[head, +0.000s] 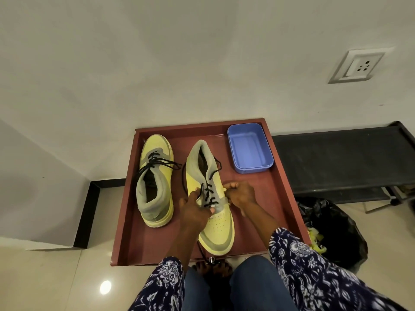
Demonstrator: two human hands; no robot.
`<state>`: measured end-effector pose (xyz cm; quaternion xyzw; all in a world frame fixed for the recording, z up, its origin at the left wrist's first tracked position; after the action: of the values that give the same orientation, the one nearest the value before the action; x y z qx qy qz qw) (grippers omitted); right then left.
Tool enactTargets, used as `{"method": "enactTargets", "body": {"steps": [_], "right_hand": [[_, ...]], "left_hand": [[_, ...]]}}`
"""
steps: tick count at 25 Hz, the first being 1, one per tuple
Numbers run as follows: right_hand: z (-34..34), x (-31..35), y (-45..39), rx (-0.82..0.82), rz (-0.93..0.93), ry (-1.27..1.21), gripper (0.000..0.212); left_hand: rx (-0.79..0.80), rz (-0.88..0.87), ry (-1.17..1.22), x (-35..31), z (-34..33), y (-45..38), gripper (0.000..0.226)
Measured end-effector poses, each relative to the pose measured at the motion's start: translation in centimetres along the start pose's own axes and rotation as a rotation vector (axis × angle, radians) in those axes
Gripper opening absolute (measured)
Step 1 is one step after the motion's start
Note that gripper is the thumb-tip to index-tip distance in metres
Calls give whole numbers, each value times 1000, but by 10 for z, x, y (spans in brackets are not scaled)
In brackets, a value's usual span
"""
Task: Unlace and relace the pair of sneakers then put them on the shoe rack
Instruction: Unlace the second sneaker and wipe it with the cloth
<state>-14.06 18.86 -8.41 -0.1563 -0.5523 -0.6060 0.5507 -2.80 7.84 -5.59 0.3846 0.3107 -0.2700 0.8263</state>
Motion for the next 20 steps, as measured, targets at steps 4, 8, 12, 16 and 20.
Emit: {"method": "enactTargets", "body": {"steps": [4, 8, 12, 16, 20], "right_hand": [[-8, 19, -20, -17, 41, 22, 18], [-13, 23, -32, -6, 39, 29, 19], [-10, 21, -20, 60, 76, 75, 25], [-2, 5, 2, 53, 100, 73, 33], [-1, -10, 17, 29, 90, 61, 31]], "left_hand": [[-7, 3, -24, 0, 0, -2, 67], [-22, -9, -12, -2, 0, -2, 66], [-30, -9, -31, -1, -1, -3, 66], [-26, -11, -22, -1, -1, -2, 65], [-6, -24, -52, -5, 4, -1, 65]]}}
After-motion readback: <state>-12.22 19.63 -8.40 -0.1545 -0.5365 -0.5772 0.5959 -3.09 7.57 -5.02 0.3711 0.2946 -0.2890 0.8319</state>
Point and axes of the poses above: each hand's wrist, its own y-axis away from the middle knuckle, its own z-axis out of the back of the hand, x = y × z, the point moved 4 cm from there along -y, towards the middle knuckle, and after that the axes turned 1 degree about -y, right-handed, at the moved point
